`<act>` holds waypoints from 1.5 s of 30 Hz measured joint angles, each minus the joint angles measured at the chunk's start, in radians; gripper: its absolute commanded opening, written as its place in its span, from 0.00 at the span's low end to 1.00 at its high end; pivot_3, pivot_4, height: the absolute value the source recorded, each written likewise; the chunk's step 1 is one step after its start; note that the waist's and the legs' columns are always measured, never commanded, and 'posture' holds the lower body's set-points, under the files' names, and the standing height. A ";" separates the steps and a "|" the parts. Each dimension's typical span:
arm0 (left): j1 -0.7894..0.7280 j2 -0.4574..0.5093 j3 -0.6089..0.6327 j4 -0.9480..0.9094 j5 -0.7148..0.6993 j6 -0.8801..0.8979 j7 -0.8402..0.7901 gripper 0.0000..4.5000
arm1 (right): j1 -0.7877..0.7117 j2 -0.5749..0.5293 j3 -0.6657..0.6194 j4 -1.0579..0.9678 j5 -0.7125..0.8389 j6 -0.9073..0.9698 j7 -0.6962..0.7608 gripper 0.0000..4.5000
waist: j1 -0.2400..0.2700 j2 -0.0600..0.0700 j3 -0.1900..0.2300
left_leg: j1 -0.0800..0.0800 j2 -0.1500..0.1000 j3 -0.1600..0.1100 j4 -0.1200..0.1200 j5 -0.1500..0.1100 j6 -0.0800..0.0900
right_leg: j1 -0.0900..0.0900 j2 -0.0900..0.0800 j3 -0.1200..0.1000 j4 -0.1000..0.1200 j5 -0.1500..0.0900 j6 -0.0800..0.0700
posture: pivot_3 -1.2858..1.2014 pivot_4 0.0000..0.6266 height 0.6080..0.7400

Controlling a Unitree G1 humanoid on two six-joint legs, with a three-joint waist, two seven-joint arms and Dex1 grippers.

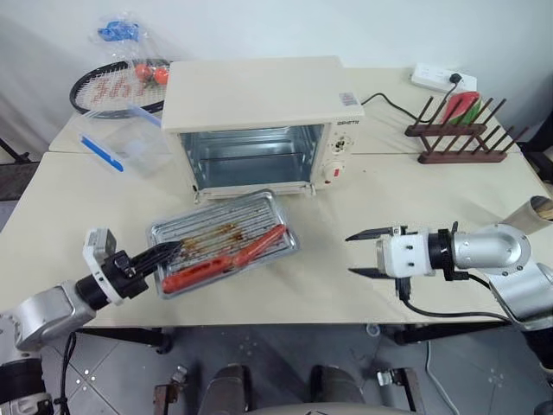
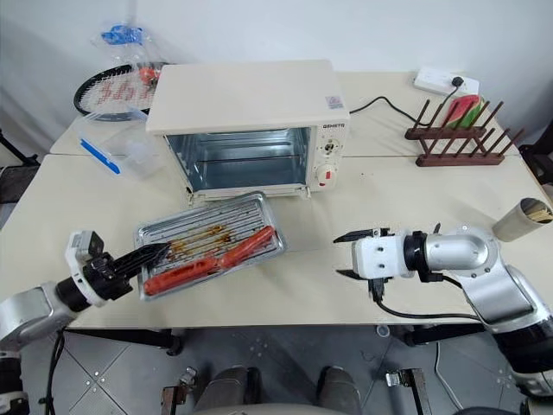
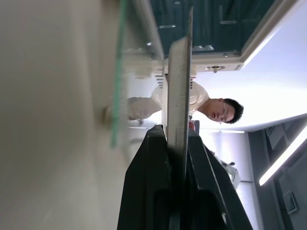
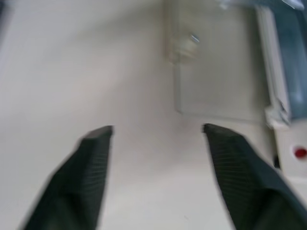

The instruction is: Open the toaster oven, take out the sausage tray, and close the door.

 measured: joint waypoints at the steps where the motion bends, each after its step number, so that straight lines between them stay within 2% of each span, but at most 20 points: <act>1: 0.016 0.000 0.014 -0.013 0.000 -0.004 -0.006 0.00 | -0.017 0.020 0.003 0.032 -0.011 -0.011 -0.008 0.33 | -0.001 0.000 0.000 | 0.000 0.000 0.000 0.000 0.000 0.000 | 0.000 0.000 0.000 0.000 0.000 0.000 | 0.52 0.24 1.00; 5: 0.109 -0.005 0.073 -0.067 0.000 -0.016 -0.044 0.00 | -0.115 0.129 0.033 0.255 -0.084 -0.087 -0.067 0.03 | -0.006 0.000 0.000 | 0.000 0.000 0.002 0.000 0.000 0.000 | -0.001 0.000 0.002 0.000 0.000 0.000 | 0.52 0.24 1.00; 6: 0.125 -0.007 0.084 -0.074 0.000 -0.021 -0.045 0.00 | -0.120 0.146 0.046 0.297 -0.099 -0.102 -0.072 0.01 | -0.007 0.000 0.000 | 0.000 0.000 0.002 -0.001 0.000 0.000 | -0.001 0.000 0.002 0.000 0.000 0.000 | 0.52 0.24 1.00; 12: 0.237 -0.032 0.224 -0.128 0.001 -0.059 -0.068 0.00 | -0.165 0.253 0.091 0.467 -0.127 -0.157 -0.075 0.01 | -0.008 0.000 0.000 | 0.000 0.001 0.002 0.000 0.000 0.000 | -0.001 0.000 0.003 0.000 0.000 0.000 | 0.52 0.24 1.00; 19: 0.361 -0.162 0.336 -0.243 0.001 -0.128 -0.071 0.00 | -0.187 0.372 0.091 0.509 -0.081 -0.125 -0.044 0.01 | -0.018 0.000 0.000 | 0.001 0.001 0.002 0.000 0.000 0.000 | -0.001 0.001 0.003 0.000 0.000 0.000 | 0.52 0.24 1.00; 26: 0.501 -0.280 0.376 -0.351 0.001 -0.193 -0.076 0.00 | -0.196 0.411 0.093 0.508 -0.067 -0.100 -0.011 0.01 | -0.020 0.000 0.000 | 0.000 0.001 0.002 0.000 -0.001 0.000 | -0.001 0.001 0.003 -0.001 0.000 -0.001 | 0.52 0.24 1.00; 31: 0.558 -0.288 0.440 -0.367 0.001 -0.228 -0.089 0.00 | -0.234 0.442 0.096 0.514 -0.061 -0.086 0.002 0.01 | -0.024 0.000 0.000 | 0.000 0.001 0.003 0.000 -0.002 0.000 | -0.001 0.001 0.003 -0.001 0.000 -0.001 | 0.52 0.24 1.00; 45: 0.574 -0.318 0.618 -0.321 0.000 -0.236 -0.088 0.00 | -0.268 0.456 0.096 0.567 -0.064 -0.128 0.005 0.01 | -0.028 0.000 0.000 | 0.000 0.002 0.003 0.000 -0.003 0.000 | -0.002 0.001 0.003 -0.001 -0.001 -0.001 | 0.52 0.24 1.00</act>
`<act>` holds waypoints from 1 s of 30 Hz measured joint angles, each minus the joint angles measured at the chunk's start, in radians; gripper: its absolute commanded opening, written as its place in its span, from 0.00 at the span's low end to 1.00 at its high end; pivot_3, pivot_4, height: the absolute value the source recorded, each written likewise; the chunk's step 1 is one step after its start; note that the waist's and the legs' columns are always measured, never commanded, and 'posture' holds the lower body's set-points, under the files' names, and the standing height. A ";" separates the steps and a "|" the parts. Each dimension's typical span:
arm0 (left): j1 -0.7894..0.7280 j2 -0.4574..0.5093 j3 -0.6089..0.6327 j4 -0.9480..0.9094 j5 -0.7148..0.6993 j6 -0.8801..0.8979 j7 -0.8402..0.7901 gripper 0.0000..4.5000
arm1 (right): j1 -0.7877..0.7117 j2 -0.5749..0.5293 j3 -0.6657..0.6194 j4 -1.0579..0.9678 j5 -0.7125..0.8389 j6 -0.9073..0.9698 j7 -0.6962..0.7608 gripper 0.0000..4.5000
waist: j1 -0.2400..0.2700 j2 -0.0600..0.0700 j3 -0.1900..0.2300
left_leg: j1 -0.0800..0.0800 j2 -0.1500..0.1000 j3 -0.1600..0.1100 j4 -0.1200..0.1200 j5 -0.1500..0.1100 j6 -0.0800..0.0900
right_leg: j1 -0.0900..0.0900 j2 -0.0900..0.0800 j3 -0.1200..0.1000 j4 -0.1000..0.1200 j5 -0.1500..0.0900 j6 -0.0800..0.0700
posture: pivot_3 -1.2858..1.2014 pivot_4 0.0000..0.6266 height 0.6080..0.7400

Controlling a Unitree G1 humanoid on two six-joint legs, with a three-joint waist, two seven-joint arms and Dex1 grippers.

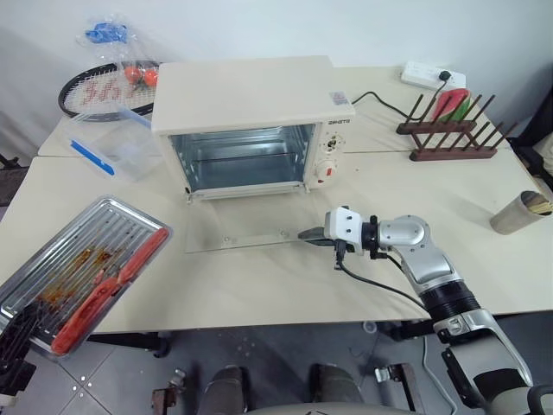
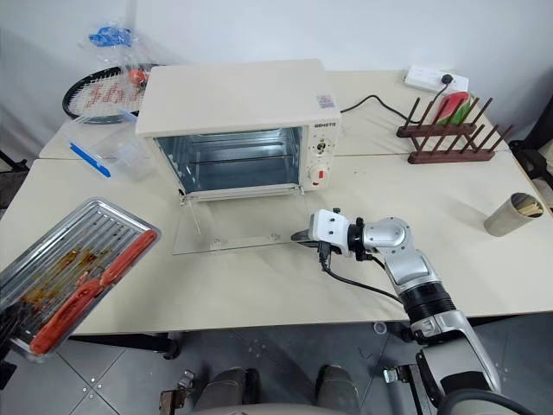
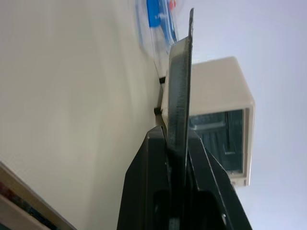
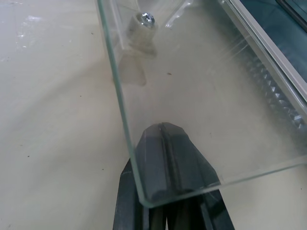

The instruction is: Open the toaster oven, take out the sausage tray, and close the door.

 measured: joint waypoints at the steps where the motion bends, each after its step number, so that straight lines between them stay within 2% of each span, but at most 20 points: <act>1: -0.001 -0.012 0.004 0.000 0.000 0.000 0.003 0.00 | 0.000 0.001 0.000 0.000 0.000 0.000 0.000 0.01 | 0.000 0.000 0.000 | 0.000 0.000 0.000 0.000 0.000 0.000 | 0.000 0.000 0.000 0.000 0.000 0.000 | 0.52 0.24 1.00; 11: -0.049 -0.117 0.009 -0.005 0.000 -0.044 0.079 0.00 | -0.067 0.001 -0.026 -0.008 0.022 0.038 -0.004 0.01 | 0.000 0.000 0.000 | 0.000 0.000 0.001 0.000 0.000 0.000 | 0.000 0.000 0.000 0.000 0.000 0.000 | 0.52 0.24 1.00; 19: -0.079 -0.129 -0.006 -0.006 0.000 -0.052 0.129 0.00 | -0.193 -0.003 -0.063 -0.020 0.057 0.099 -0.009 0.01 | 0.000 0.000 0.000 | 0.000 0.000 0.001 0.001 -0.001 0.001 | 0.000 0.000 0.000 0.000 0.000 0.000 | 0.52 0.24 1.00; 22: -0.089 -0.110 -0.037 0.002 0.000 -0.037 0.140 0.00 | -0.265 -0.003 -0.065 0.035 0.054 0.075 -0.009 0.01 | 0.001 0.000 0.000 | 0.000 0.000 0.001 0.001 -0.001 0.001 | 0.000 0.000 0.001 0.000 0.000 0.000 | 0.52 0.24 1.00; 30: -0.105 0.029 -0.142 0.077 0.000 0.059 0.129 0.00 | -0.393 0.004 -0.068 0.169 0.045 0.023 -0.026 0.01 | -0.001 0.000 0.000 | 0.000 0.000 0.001 0.001 -0.001 0.001 | -0.001 0.000 0.001 0.000 0.000 0.000 | 0.52 0.24 1.00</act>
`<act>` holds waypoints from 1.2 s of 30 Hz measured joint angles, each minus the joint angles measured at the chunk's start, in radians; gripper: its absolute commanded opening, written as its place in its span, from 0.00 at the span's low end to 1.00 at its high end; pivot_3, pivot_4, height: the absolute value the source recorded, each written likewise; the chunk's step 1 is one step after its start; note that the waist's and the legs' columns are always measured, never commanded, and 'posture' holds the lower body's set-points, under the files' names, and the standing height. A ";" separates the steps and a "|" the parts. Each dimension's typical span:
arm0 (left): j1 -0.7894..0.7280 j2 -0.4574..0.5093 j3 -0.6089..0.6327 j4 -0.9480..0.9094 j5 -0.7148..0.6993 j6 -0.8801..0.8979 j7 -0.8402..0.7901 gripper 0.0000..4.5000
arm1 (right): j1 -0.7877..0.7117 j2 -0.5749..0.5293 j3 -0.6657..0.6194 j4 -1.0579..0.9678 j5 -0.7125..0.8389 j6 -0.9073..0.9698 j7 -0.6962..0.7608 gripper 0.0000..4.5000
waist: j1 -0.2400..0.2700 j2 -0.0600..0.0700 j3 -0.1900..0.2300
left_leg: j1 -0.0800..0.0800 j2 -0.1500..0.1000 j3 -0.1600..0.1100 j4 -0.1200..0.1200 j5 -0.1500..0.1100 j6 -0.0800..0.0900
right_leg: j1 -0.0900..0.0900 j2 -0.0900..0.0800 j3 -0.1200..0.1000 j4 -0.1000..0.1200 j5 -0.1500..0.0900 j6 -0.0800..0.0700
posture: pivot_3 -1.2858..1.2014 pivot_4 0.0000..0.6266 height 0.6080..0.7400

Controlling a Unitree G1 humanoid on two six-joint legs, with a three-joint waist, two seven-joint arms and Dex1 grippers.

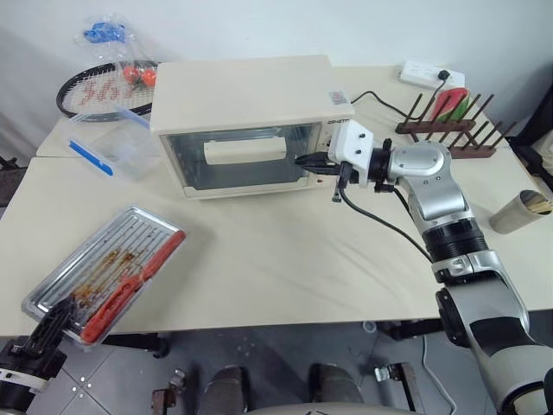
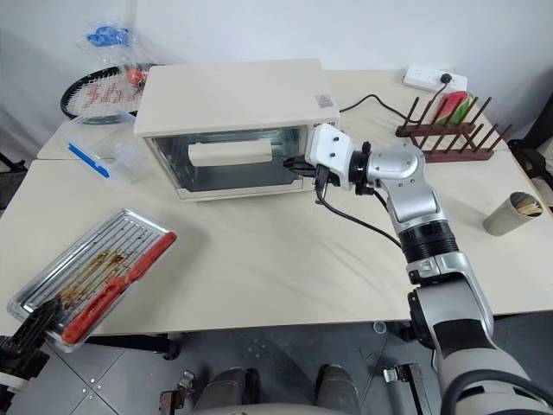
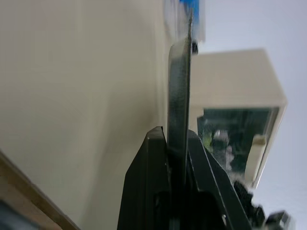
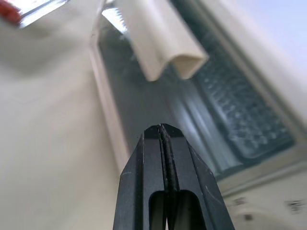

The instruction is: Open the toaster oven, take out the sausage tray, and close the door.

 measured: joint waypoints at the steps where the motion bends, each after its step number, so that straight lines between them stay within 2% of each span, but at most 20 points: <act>1: -0.001 0.036 -0.032 0.015 0.000 0.018 -0.007 0.00 | -0.001 0.000 -0.003 -0.001 0.001 0.001 0.000 0.01 | 0.000 0.000 0.000 | 0.000 0.000 0.000 0.000 0.000 0.000 | 0.000 0.000 0.000 0.001 0.000 0.000 | 0.52 0.24 1.00; 5: -0.035 0.096 -0.112 0.055 0.000 0.071 -0.041 0.00 | 0.005 -0.005 -0.011 -0.035 0.019 0.042 0.017 0.01 | -0.001 0.000 0.000 | 0.000 0.000 0.000 0.000 0.000 0.000 | 0.000 0.000 0.001 0.000 0.000 0.000 | 0.52 0.24 1.00; 12: -0.166 0.244 -0.353 0.155 0.001 0.152 -0.075 0.00 | 0.199 -0.148 -0.022 -0.397 0.144 0.320 0.158 0.01 | 0.012 0.001 0.000 | 0.000 -0.001 -0.001 -0.002 -0.001 0.000 | -0.001 0.000 0.001 0.000 0.000 0.000 | 0.52 0.24 1.00; 17: -0.357 0.350 -0.555 0.272 0.000 0.204 -0.089 0.00 | 0.371 -0.279 -0.026 -0.524 0.137 0.369 0.199 0.01 | 0.028 0.001 0.001 | 0.000 -0.001 0.003 -0.001 -0.001 0.000 | -0.001 0.000 0.002 0.000 0.000 0.000 | 0.52 0.24 1.00; 23: -0.615 0.356 -0.770 0.361 0.020 0.204 -0.081 0.00 | 0.500 -0.313 -0.037 -0.578 0.120 0.374 0.167 0.01 | 0.028 0.001 0.001 | 0.000 -0.001 0.005 -0.001 -0.001 0.000 | -0.002 0.000 0.004 0.000 0.000 0.001 | 0.52 0.24 1.00; 27: -0.763 0.325 -0.873 0.428 0.118 0.239 -0.113 0.00 | 0.521 -0.314 -0.069 -0.619 0.120 0.395 0.124 0.01 | 0.028 0.001 0.001 | 0.000 -0.001 0.005 -0.001 0.000 0.000 | -0.002 0.000 0.004 0.000 0.000 0.001 | 0.52 0.24 1.00; 30: -0.889 0.303 -0.942 0.481 0.279 0.276 -0.203 0.00 | 0.551 -0.316 -0.079 -0.654 0.119 0.409 0.090 0.01 | 0.033 0.001 0.001 | 0.000 -0.001 0.006 0.000 0.000 0.001 | -0.002 0.000 0.004 -0.001 0.001 0.002 | 0.52 0.24 1.00; 36: -1.017 0.266 -1.019 0.527 0.567 0.283 -0.431 0.00 | 0.610 -0.346 -0.122 -0.700 0.119 0.441 0.052 0.01 | 0.060 0.001 0.000 | 0.000 -0.002 0.006 0.004 0.000 0.002 | 0.000 0.000 0.005 0.000 0.001 0.002 | 0.52 0.24 1.00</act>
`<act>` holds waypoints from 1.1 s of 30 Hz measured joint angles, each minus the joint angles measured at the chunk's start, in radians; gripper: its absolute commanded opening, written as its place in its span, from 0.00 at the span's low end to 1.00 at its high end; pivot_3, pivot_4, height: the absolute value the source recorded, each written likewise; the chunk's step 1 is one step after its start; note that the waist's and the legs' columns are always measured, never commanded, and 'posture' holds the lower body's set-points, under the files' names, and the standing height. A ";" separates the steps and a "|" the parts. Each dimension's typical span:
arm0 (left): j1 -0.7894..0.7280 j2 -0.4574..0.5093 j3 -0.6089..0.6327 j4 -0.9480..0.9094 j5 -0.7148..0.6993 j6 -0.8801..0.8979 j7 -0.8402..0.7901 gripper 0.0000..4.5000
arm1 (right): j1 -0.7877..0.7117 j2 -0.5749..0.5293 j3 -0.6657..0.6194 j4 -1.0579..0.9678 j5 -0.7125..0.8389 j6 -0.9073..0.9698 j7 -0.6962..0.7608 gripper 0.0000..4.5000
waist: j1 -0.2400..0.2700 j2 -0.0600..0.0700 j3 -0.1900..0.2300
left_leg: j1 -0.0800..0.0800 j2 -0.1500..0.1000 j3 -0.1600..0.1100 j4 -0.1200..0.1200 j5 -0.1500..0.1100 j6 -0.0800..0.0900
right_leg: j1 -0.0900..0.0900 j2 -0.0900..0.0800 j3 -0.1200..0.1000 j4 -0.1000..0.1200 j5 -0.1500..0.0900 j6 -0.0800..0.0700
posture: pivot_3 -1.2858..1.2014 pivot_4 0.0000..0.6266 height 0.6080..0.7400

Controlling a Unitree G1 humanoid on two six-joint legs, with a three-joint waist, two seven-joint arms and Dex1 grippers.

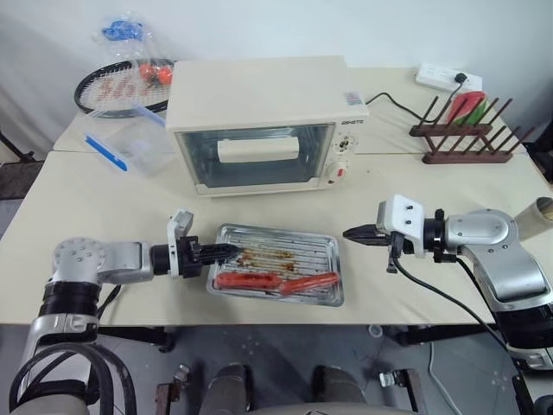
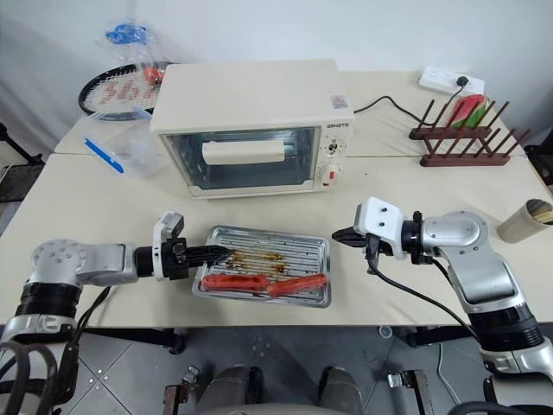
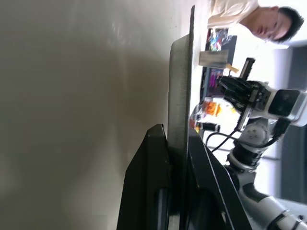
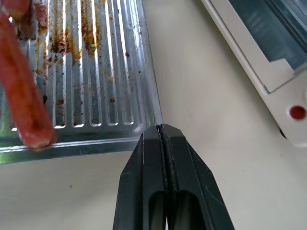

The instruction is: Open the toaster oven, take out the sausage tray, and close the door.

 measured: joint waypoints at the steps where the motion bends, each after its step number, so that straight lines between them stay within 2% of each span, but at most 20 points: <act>1: -0.011 -0.005 -0.008 0.008 0.034 -0.003 -0.033 0.00 | 0.009 -0.003 -0.010 -0.009 0.000 0.002 -0.005 0.01 | 0.002 0.000 0.000 | 0.000 0.000 0.000 0.001 0.000 0.000 | 0.000 0.000 0.000 0.000 0.000 0.000 | 0.52 0.24 1.00; 2: -0.030 -0.017 -0.011 0.027 0.081 -0.008 -0.075 0.00 | 0.022 -0.010 -0.025 -0.019 0.000 0.006 -0.011 0.01 | 0.008 0.001 -0.001 | 0.000 0.000 0.000 0.001 0.000 0.000 | 0.001 0.000 0.000 0.000 0.000 0.000 | 0.52 0.24 1.00; 10: -0.063 -0.068 -0.016 0.078 0.295 -0.031 -0.244 0.52 | 0.067 -0.051 -0.072 -0.063 0.014 0.039 -0.033 0.00 | 0.017 0.002 -0.001 | 0.000 0.000 0.000 0.002 0.000 0.001 | 0.001 0.000 0.001 0.001 0.000 0.001 | 0.52 0.24 1.00; 17: -0.079 -0.082 0.009 0.086 0.361 -0.009 -0.347 0.94 | 0.075 -0.057 -0.072 -0.064 0.019 0.040 -0.037 0.00 | 0.020 0.002 -0.001 | 0.000 0.000 0.000 0.002 0.000 0.002 | 0.001 0.000 0.001 0.001 0.001 0.001 | 0.52 0.24 1.00; 18: -0.082 -0.081 0.012 0.086 0.367 -0.008 -0.359 0.98 | 0.075 -0.058 -0.072 -0.063 0.019 0.039 -0.037 0.00 | 0.019 0.002 -0.001 | 0.000 0.000 0.000 0.003 0.000 0.002 | 0.001 0.000 0.001 0.001 0.001 0.001 | 0.52 0.24 1.00; 22: -0.091 -0.034 0.000 0.072 0.406 -0.014 -0.405 0.99 | 0.071 -0.082 -0.072 -0.053 0.019 0.026 -0.029 0.00 | 0.006 0.002 -0.001 | 0.001 0.001 0.000 0.002 0.000 0.002 | 0.001 0.000 0.001 0.002 0.001 0.001 | 0.52 0.24 1.00; 26: -0.090 0.076 -0.026 0.042 0.473 -0.040 -0.456 0.99 | 0.071 -0.096 -0.072 -0.034 0.019 0.003 -0.011 0.00 | -0.021 0.002 -0.001 | 0.003 0.001 0.001 -0.001 0.000 0.001 | 0.000 0.000 0.001 0.002 0.000 0.001 | 0.52 0.24 1.00; 32: -0.043 0.206 -0.081 -0.065 0.572 -0.146 -0.555 0.99 | 0.067 -0.101 -0.069 0.020 0.018 -0.028 0.016 0.00 | -0.037 0.002 -0.001 | 0.006 0.001 0.005 -0.006 0.000 0.001 | 0.000 0.000 0.003 0.000 0.000 0.001 | 0.52 0.24 1.00; 33: -0.007 0.228 -0.083 -0.101 0.596 -0.211 -0.589 0.99 | 0.053 -0.100 -0.059 0.037 0.019 -0.030 0.028 0.00 | -0.039 0.002 -0.001 | 0.006 0.001 0.006 -0.007 0.000 0.001 | 0.000 0.000 0.003 0.000 0.000 0.001 | 0.52 0.24 1.00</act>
